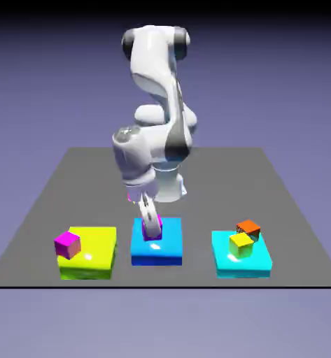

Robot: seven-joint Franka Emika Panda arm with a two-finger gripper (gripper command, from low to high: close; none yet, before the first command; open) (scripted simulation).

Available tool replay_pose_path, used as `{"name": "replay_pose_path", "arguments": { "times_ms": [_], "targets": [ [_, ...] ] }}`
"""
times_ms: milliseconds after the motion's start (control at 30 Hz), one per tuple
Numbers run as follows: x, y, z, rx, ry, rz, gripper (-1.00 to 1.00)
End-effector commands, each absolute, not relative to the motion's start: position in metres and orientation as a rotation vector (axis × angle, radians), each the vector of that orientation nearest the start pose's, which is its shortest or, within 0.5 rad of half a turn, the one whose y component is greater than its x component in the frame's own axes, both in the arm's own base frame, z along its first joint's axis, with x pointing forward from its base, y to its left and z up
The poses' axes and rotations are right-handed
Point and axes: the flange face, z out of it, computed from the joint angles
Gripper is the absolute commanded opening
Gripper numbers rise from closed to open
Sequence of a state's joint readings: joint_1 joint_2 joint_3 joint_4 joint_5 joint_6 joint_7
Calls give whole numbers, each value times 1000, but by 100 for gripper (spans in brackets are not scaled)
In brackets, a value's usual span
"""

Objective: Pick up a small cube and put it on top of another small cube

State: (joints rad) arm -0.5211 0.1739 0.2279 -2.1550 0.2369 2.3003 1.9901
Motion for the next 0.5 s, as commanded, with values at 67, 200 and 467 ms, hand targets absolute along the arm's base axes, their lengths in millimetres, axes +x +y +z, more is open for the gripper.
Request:
{"name": "replay_pose_path", "arguments": {
  "times_ms": [67,200,467],
  "targets": [
    [507,-257,336,-610,2916,262,-100],
    [476,-318,331,-295,2964,275,-100],
    [480,-314,301,-296,2963,276,100]
  ]
}}
